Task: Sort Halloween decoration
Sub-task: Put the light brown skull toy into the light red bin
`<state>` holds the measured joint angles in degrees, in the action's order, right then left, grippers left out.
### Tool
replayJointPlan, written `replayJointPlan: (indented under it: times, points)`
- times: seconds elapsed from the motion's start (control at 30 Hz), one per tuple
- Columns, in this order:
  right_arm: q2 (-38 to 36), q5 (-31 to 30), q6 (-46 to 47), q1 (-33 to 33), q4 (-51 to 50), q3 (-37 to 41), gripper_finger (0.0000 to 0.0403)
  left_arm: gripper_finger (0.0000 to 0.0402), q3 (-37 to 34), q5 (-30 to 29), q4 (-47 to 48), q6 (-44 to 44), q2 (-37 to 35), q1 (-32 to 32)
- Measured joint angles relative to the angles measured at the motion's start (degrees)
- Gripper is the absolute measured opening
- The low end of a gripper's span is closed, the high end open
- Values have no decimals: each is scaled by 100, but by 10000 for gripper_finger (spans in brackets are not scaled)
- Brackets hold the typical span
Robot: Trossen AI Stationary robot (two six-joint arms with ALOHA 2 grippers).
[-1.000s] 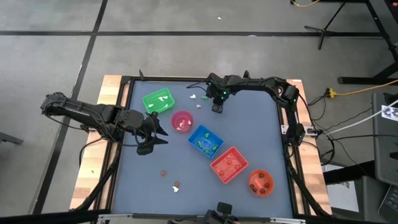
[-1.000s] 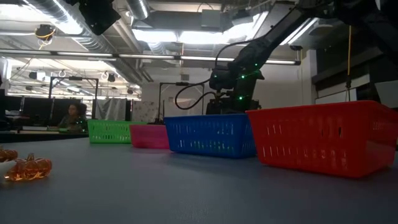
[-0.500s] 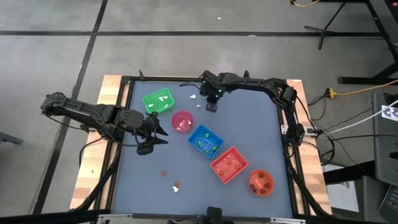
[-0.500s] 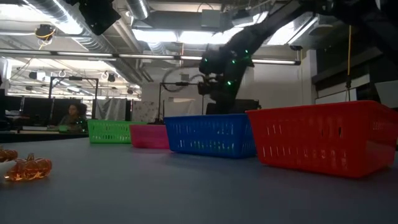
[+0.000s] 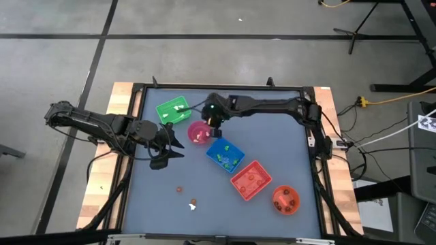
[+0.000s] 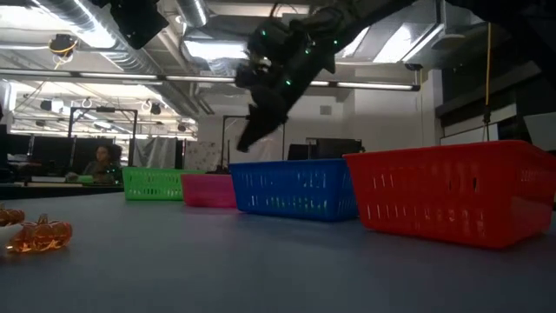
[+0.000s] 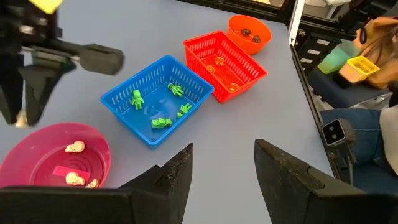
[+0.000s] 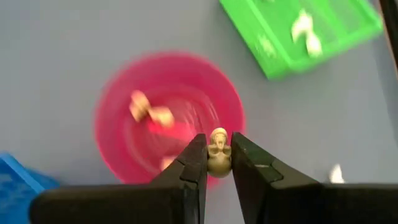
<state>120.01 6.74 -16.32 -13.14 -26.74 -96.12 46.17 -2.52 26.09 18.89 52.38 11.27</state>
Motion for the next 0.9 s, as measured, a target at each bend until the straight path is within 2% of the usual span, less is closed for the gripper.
replayJointPlan:
  times: [0.33, 0.8, 0.9]
  points:
    - [134, 3, -2, 390, 1162, -7, 60, 155, 0, 2, 0, -2, 0, 1]
    - [153, -56, -2, 414, 1190, -4, 61, 155, 0, 2, 4, 0, 0, 0]
    - [153, -55, -2, 414, 1211, -4, 74, 155, 0, 2, 4, 0, 0, 0]
